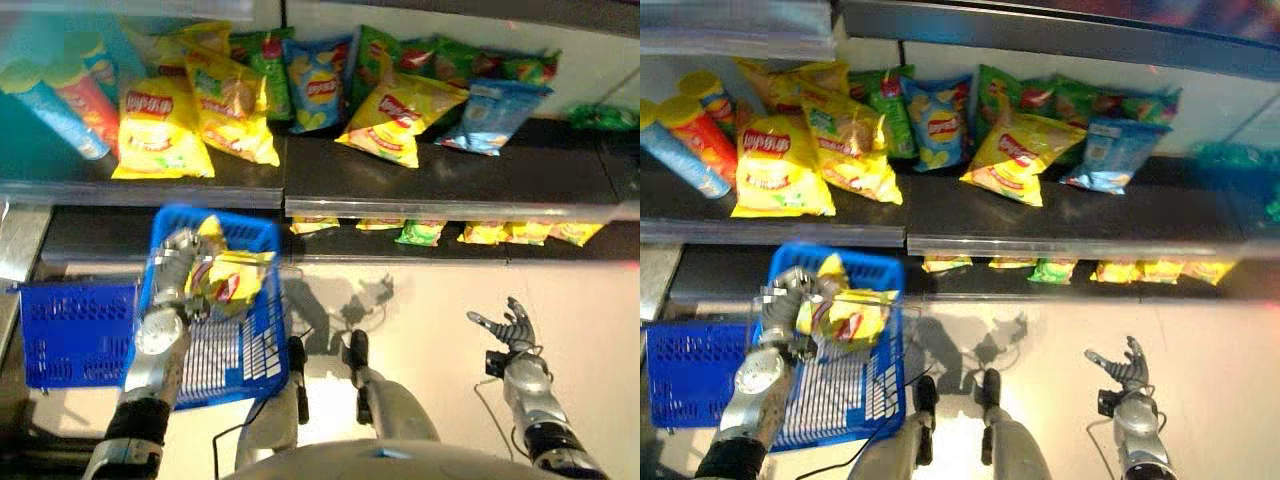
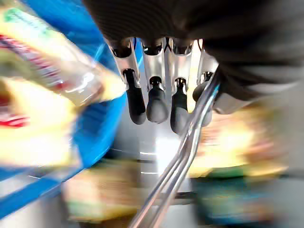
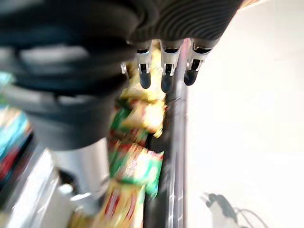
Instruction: Pick up the snacks into the basket
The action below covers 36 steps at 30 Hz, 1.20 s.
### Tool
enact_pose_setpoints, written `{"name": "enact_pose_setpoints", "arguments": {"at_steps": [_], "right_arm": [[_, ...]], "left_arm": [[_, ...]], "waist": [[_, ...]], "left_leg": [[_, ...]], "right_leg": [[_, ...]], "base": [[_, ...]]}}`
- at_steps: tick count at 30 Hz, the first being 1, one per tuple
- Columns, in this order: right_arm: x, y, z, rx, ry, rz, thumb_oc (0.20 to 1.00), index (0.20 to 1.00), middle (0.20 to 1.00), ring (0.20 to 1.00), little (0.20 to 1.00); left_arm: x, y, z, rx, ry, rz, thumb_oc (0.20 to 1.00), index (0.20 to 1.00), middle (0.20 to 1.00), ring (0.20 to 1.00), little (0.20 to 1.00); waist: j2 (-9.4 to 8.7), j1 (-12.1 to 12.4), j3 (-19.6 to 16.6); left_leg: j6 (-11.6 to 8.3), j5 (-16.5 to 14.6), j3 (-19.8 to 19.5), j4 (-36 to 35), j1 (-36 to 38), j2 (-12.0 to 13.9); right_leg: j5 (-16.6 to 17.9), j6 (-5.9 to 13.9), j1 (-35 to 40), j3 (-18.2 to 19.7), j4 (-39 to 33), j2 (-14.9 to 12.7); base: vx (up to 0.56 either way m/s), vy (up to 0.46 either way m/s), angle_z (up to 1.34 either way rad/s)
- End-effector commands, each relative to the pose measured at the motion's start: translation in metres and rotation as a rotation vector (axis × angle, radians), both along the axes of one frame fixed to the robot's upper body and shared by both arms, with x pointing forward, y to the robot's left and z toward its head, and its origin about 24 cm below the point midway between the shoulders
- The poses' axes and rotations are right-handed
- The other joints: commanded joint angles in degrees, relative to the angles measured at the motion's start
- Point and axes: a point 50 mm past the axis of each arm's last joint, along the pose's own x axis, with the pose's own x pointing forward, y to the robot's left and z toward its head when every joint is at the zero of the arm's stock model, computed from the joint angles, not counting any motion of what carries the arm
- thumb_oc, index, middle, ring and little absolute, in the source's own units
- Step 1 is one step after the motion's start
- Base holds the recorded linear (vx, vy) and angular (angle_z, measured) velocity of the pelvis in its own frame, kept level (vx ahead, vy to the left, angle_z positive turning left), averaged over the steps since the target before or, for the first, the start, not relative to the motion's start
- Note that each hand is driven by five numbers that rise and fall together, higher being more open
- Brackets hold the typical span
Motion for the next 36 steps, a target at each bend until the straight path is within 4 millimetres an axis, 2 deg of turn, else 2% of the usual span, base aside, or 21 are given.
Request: {"name": "enact_pose_setpoints", "arguments": {"at_steps": [1, 2, 3, 5, 7, 8, 13, 15, 18, 19, 21, 22, 24, 25, 27, 28, 31, 32, 34, 35, 36], "right_arm": [[-0.024, -0.020, -0.008, -0.019, 0.079, -0.145, 1.000, 1.000, 1.000, 1.000, 1.000], [-0.024, -0.020, -0.008, -0.019, 0.079, -0.145, 1.000, 1.000, 1.000, 1.000, 1.000], [-0.040, -0.020, -0.020, -0.003, 0.191, -0.170, 1.000, 1.000, 1.000, 1.000, 1.000], [-0.053, -0.016, -0.029, 0.022, 0.276, -0.182, 1.000, 1.000, 1.000, 1.000, 1.000], [-0.057, -0.014, -0.033, 0.024, 0.312, -0.170, 1.000, 1.000, 1.000, 1.000, 1.000], [-0.071, -0.015, -0.038, 0.049, 0.358, -0.191, 1.000, 1.000, 1.000, 1.000, 1.000], [-0.080, -0.010, -0.042, 0.080, 0.383, -0.165, 1.000, 1.000, 1.000, 1.000, 1.000], [-0.087, -0.007, -0.046, 0.099, 0.412, -0.140, 1.000, 1.000, 1.000, 1.000, 1.000], [-0.086, -0.010, -0.044, 0.107, 0.388, -0.160, 1.000, 1.000, 1.000, 1.000, 1.000], [-0.081, -0.013, -0.041, 0.102, 0.368, -0.166, 1.000, 1.000, 1.000, 1.000, 1.000], [-0.069, -0.021, -0.034, 0.081, 0.330, -0.171, 1.000, 1.000, 1.000, 1.000, 1.000], [-0.061, -0.019, -0.032, 0.081, 0.303, -0.167, 1.000, 1.000, 1.000, 1.000, 1.000], [-0.057, -0.019, -0.031, 0.080, 0.283, -0.170, 1.000, 1.000, 1.000, 1.000, 1.000], [-0.050, -0.018, -0.029, 0.077, 0.264, -0.171, 1.000, 1.000, 1.000, 1.000, 1.000], [-0.037, -0.015, -0.025, 0.066, 0.236, -0.140, 1.000, 1.000, 1.000, 1.000, 1.000], [-0.037, -0.015, -0.025, 0.066, 0.236, -0.140, 1.000, 1.000, 1.000, 1.000, 1.000], [-0.033, -0.005, -0.028, 0.077, 0.243, -0.096, 1.000, 1.000, 1.000, 1.000, 1.000], [-0.039, 0.003, -0.034, 0.084, 0.286, -0.033, 1.000, 1.000, 1.000, 1.000, 1.000], [-0.046, 0.004, -0.037, 0.090, 0.320, -0.020, 1.000, 1.000, 1.000, 1.000, 1.000], [-0.049, 0.003, -0.038, 0.085, 0.333, -0.015, 1.000, 1.000, 1.000, 1.000, 1.000], [-0.051, -0.004, -0.037, 0.057, 0.368, 0.015, 1.000, 1.000, 1.000, 1.000, 1.000]], "left_arm": [[-0.053, 0.004, -0.048, 0.225, 0.350, -0.086, 0.200, 0.200, 0.200, 0.200, 0.200], [-0.053, 0.004, -0.048, 0.225, 0.350, -0.086, 0.200, 0.200, 0.200, 0.200, 0.200], [-0.068, 0.001, -0.064, 0.196, 0.446, -0.045, 0.200, 0.200, 0.200, 0.200, 0.200], [-0.082, -0.001, -0.077, 0.167, 0.545, -0.003, 0.200, 0.200, 0.200, 0.200, 0.200], [-0.090, -0.001, -0.082, 0.167, 0.597, 0.012, 0.200, 0.200, 0.200, 0.200, 0.200], [-0.094, -0.002, -0.087, 0.168, 0.650, 0.003, 0.200, 0.200, 0.200, 0.200, 0.200], [-0.097, 0.000, -0.088, 0.180, 0.683, -0.020, 0.200, 0.200, 0.200, 0.200, 0.200], [-0.104, 0.002, -0.089, 0.136, 0.693, 0.011, 0.200, 0.200, 0.200, 0.200, 0.200], [-0.099, 0.000, -0.088, 0.121, 0.667, 0.020, 0.200, 0.200, 0.200, 0.200, 0.200], [-0.096, -0.002, -0.087, 0.106, 0.649, 0.032, 0.200, 0.200, 0.200, 0.200, 0.200], [-0.096, -0.017, -0.091, 0.033, 0.614, 0.048, 0.200, 0.200, 0.200, 0.200, 0.200], [-0.101, -0.024, -0.095, 0.020, 0.638, 0.045, 0.200, 0.200, 0.200, 0.200, 0.200], [-0.102, -0.026, -0.096, 0.025, 0.641, 0.045, 0.200, 0.200, 0.200, 0.200, 0.200], [-0.109, -0.031, -0.100, 0.008, 0.662, 0.047, 0.200, 0.200, 0.200, 0.200, 0.200], [-0.112, -0.038, -0.103, -0.009, 0.672, 0.044, 0.200, 0.200, 0.200, 0.200, 0.200], [-0.112, -0.038, -0.103, -0.009, 0.672, 0.044, 0.200, 0.200, 0.200, 0.200, 0.200], [-0.126, -0.033, -0.106, -0.013, 0.712, 0.085, 0.200, 0.200, 0.200, 0.200, 0.200], [-0.133, -0.026, -0.106, 0.008, 0.732, 0.087, 0.200, 0.200, 0.200, 0.200, 0.200], [-0.131, -0.024, -0.105, 0.018, 0.726, 0.073, 0.200, 0.200, 0.200, 0.200, 0.200], [-0.128, -0.022, -0.104, 0.025, 0.724, 0.072, 0.200, 0.200, 0.200, 0.200, 0.200], [-0.120, -0.018, -0.099, 0.043, 0.693, 0.061, 0.200, 0.200, 0.200, 0.200, 0.200]], "waist": [[-1.26, 1.8, -1.3], [-1.26, 1.8, -1.3], [-1.40, 2.7, -2.0], [-2.22, 3.1, -3.3], [-2.56, 2.7, -4.0], [-2.02, 0.7, -4.5], [-0.56, -1.9, -5.1], [-1.07, -3.6, -5.3], [-1.60, -3.6, -4.1], [-1.84, -3.1, -3.5], [-1.32, -1.1, -2.9], [-0.58, -0.2, -3.2], [-0.30, -0.1, -3.9], [1.52, 0.4, -4.7], [2.11, 2.8, -5.1], [2.16, 3.0, -5.1], [0.50, 5.3, -5.7], [-0.92, 5.9, -7.1], [-2.32, 5.9, -7.9], [-3.36, 5.5, -8.3], [-3.51, 5.5, -7.2]], "left_leg": [[-5.21, -3.6, -5.5, 0.5, -0.8, -0.1], [-5.21, -3.6, -5.5, 0.5, -0.8, -0.1], [-5.91, -3.6, -3.6, 0.2, 0.4, 1.0], [-6.74, -3.7, -1.4, -0.4, 1.4, 1.8], [-7.12, -3.3, -0.1, -1.2, 2.2, 2.4], [-7.72, -2.4, 0.7, -1.8, 3.2, 3.9], [-8.91, -1.5, 2.3, -3.0, 6.7, 7.1], [-8.86, -3.9, 3.2, 5.4, 7.5, 11.3], [-7.76, -3.0, 0.0, 14.5, 6.0, 13.3], [-6.79, -1.4, -2.2, 18.5, 3.0, 12.5], [-4.71, -6.4, -13.6, 24.5, -1.5, -1.8], [-4.30, -9.3, -15.0, 23.5, -5.1, -7.3], [-4.24, -8.3, -13.2, 20.4, -7.3, -7.0], [-4.94, -3.6, -11.0, 14.1, -10.4, -6.9], [-5.79, -0.1, -12.4, 2.9, -13.0, -9.9], [-5.82, 0.2, -12.3, 2.5, -12.9, -9.7], [-7.38, 2.7, -11.9, -0.3, -17.6, -7.7], [-5.51, 5.5, -12.0, 1.6, -15.2, -6.8], [-4.92, 5.5, -12.5, 1.9, -14.5, -7.2], [-4.65, 4.8, -12.2, 2.1, -13.4, -7.1], [-3.93, 2.0, -12.7, 3.7, -9.6, -6.9]], "right_leg": [[3.3, 3.55, 3.6, -0.8, -2.4, -4.2], [3.3, 3.55, 3.6, -0.8, -2.4, -4.2], [3.6, 3.98, 5.2, -5.6, -2.9, -5.7], [3.0, 4.56, 6.7, -10.1, -4.4, -6.0], [2.6, 4.62, 6.3, -10.1, -4.3, -5.8], [0.8, 4.00, 5.1, -6.4, -1.4, -4.9], [-4.7, 2.04, 3.5, -3.3, 4.9, -1.5], [-7.6, -0.32, 3.8, -1.0, 7.2, 2.4], [-9.5, -2.10, 6.0, 1.0, 8.5, 5.0], [-8.1, -3.46, 5.4, 1.2, 8.5, 5.3], [-8.0, -4.15, 6.7, 5.2, 7.4, 6.5], [-8.5, -3.89, 8.7, 8.4, 6.6, 7.3], [-8.4, -3.51, 10.0, 10.2, 5.0, 7.7], [-8.6, -3.88, 12.6, 11.4, 2.7, 9.7], [-9.0, -3.26, 17.7, 15.7, -0.8, 11.2], [-8.8, -3.25, 17.6, 16.0, -0.9, 11.3], [-11.1, -1.19, 24.2, 20.7, -3.1, 8.5], [-10.4, -0.66, 24.6, 20.9, -1.3, 7.4], [-8.2, 0.67, 22.8, 20.3, 2.5, 7.0], [-3.6, 2.78, 20.7, 19.5, 8.2, 7.3], [10.2, 7.07, 13.7, 16.6, 23.9, 7.6]], "base": [[-0.01, -0.064, -0.71], [0.02, -0.117, -0.78], [0.01, -0.082, -0.61], [0.07, -0.187, -0.67], [0.10, -0.224, -1.22], [0.08, -0.177, -1.06], [0.16, -0.314, -0.37], [0.23, -0.507, -0.58], [0.19, -0.397, -0.58], [0.05, -0.418, -0.63], [0.20, -0.253, -0.92], [0.30, -0.152, -1.20], [0.38, -0.151, -1.16], [0.62, -0.147, -1.08], [0.53, -0.053, -1.24], [0.42, 0.001, -0.92], [0.70, 0.078, -0.92], [0.65, 0.079, -1.86], [0.52, 0.027, -1.79], [0.61, -0.006, -0.93], [0.60, -0.008, -0.55]]}}
